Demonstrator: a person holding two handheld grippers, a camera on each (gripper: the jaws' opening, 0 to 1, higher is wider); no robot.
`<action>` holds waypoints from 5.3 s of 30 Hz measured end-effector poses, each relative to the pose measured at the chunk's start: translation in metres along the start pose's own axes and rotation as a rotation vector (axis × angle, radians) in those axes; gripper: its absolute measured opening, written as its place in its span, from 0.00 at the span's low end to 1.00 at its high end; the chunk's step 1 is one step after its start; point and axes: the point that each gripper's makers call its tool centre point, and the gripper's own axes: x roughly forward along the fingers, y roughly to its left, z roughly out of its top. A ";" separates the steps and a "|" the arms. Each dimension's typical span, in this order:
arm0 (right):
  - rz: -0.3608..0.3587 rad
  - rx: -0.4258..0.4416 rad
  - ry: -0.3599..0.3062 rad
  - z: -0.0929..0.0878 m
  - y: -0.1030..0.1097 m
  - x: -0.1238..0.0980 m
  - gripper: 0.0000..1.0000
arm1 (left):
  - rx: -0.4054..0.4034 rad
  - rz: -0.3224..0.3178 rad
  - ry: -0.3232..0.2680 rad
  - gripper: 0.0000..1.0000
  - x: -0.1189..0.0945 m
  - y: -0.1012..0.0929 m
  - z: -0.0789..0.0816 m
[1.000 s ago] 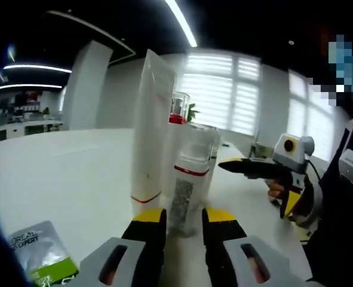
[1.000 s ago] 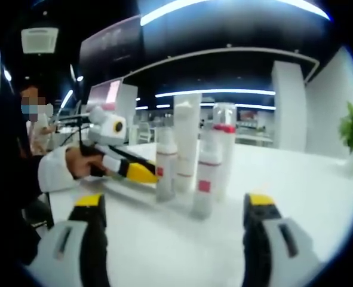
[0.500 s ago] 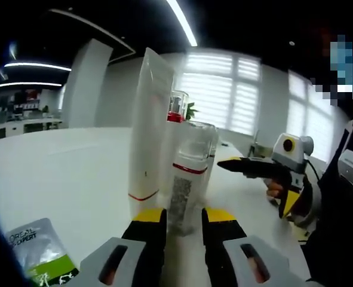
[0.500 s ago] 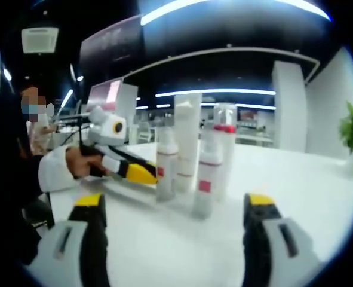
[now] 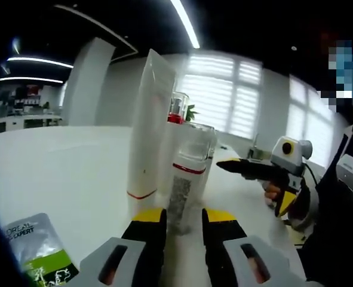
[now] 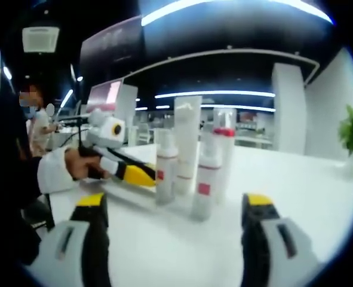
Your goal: Arrange the skincare products in the storage area until every visible bottle or jar stands upright without overlapping.
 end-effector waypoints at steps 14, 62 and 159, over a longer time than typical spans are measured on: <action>0.050 -0.009 -0.044 0.021 0.018 -0.002 0.80 | -0.032 0.044 -0.033 0.31 -0.011 0.000 0.008; 0.300 0.030 -0.110 0.071 0.102 0.011 0.00 | 0.063 0.199 -0.219 0.00 -0.139 -0.049 0.035; 0.385 0.235 0.174 0.004 0.140 0.146 0.78 | -0.205 0.417 -0.051 0.75 -0.190 0.082 -0.027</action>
